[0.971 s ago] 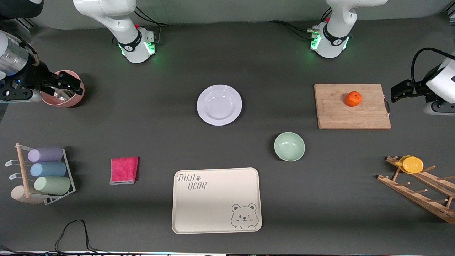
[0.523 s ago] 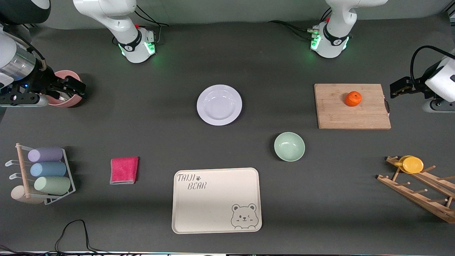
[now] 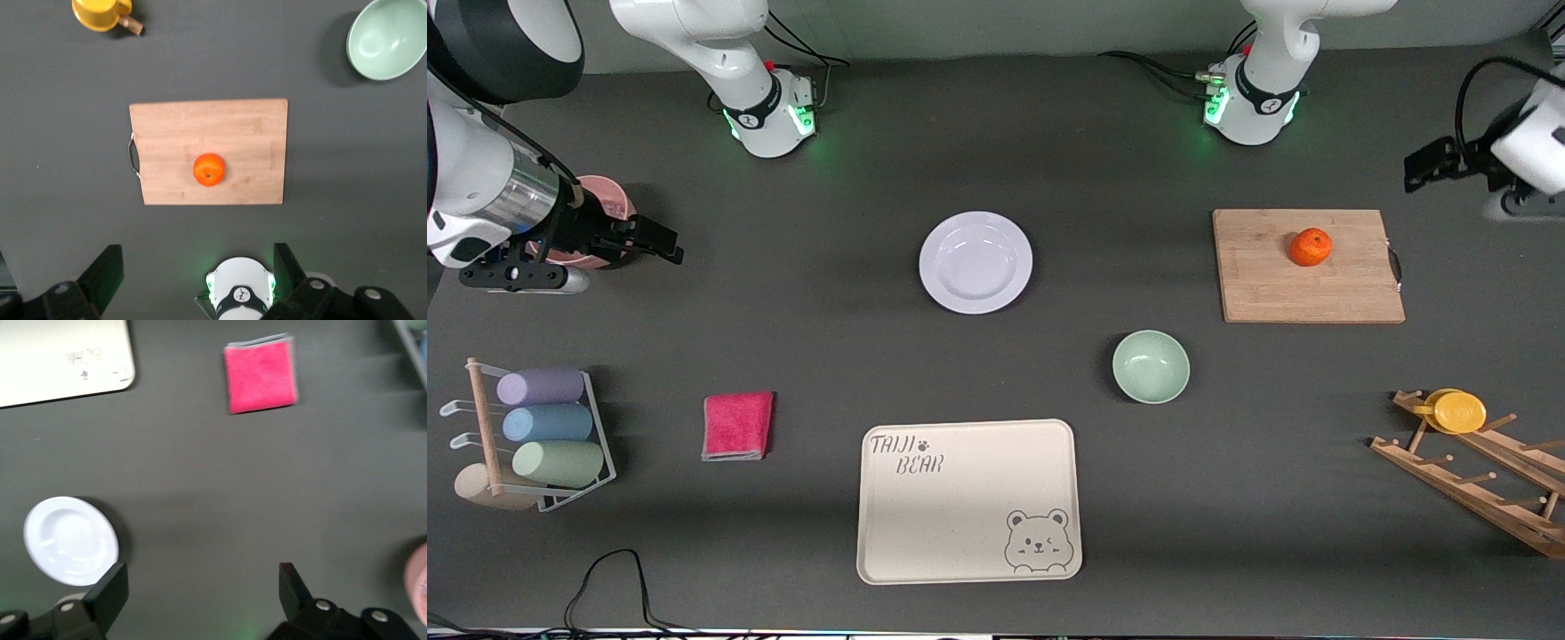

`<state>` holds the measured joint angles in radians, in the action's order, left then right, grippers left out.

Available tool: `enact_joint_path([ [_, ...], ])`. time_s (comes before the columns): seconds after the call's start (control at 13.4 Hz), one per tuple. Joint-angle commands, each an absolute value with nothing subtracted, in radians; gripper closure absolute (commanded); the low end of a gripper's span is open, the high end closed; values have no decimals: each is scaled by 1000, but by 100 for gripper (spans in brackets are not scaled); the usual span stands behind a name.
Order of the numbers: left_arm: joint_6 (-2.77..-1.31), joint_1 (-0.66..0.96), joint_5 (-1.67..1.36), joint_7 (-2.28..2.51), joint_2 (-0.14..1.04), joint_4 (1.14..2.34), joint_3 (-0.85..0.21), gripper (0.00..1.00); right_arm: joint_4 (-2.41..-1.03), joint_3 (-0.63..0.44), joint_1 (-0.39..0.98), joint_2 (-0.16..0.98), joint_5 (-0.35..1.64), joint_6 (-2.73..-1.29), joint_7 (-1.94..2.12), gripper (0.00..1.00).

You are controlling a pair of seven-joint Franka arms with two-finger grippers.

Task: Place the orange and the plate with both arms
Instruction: 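Reach the left gripper toward the orange while the right gripper moves out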

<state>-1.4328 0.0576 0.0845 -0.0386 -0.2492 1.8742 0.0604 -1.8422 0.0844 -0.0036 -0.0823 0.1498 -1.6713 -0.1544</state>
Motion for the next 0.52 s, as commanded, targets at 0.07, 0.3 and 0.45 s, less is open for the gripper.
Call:
enact_joint_path([
  [0.07,-1514,51,123,-50,-504,2161,110,0,-1871,101,-5,-94,201,-1704,-186,0],
  [0.3,-1554,51,127,-54,-546,2252,150,0,-1890,113,-5,-84,273,-1727,-187,0],
  [0.45,-1578,51,127,-54,-543,2299,153,0,-1914,114,-5,-86,304,-1746,-186,0],
])
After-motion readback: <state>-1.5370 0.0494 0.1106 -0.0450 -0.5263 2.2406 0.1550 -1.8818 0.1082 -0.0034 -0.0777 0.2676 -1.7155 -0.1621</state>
